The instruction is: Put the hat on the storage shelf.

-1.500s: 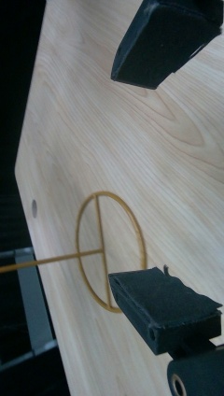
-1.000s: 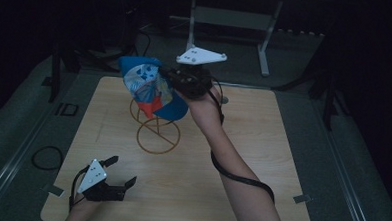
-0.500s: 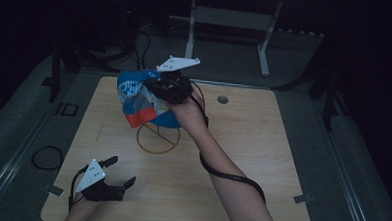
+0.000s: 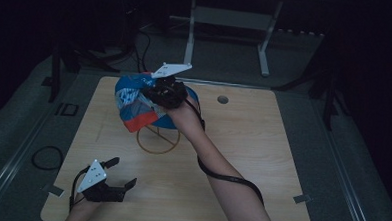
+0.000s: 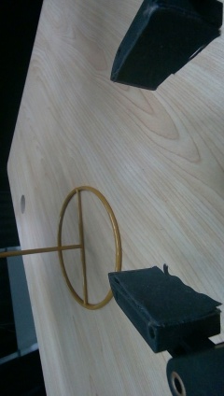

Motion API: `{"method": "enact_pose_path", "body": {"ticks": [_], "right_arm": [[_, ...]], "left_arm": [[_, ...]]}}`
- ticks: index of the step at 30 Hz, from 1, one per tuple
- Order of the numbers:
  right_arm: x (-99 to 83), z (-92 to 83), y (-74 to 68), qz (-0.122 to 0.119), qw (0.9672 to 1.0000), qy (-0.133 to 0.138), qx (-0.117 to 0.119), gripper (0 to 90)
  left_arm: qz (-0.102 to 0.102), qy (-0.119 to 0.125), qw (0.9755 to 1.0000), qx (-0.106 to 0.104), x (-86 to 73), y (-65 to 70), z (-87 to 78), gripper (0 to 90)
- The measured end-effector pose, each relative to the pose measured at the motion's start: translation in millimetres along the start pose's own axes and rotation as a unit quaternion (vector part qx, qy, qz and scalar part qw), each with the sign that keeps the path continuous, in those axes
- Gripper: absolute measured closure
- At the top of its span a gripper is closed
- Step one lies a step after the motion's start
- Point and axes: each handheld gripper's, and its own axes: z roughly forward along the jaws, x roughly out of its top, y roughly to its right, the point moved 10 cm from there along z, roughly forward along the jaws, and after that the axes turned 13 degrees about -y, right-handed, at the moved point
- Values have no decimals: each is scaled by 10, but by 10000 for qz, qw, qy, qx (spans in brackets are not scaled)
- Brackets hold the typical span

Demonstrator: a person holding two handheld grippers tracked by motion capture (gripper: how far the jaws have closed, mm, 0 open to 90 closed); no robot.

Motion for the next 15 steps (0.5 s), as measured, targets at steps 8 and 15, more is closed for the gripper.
{"method": "enact_pose_path", "body": {"ticks": [8,15], "right_arm": [[-93,-85,49,96,9999,124,-19,848],[-213,-214,117,190,9994,273,-104,764]], "left_arm": [[22,-27,10000,-43,-6,31,17,61],[3,-28,10000,-63,-7,32,19,61]]}}
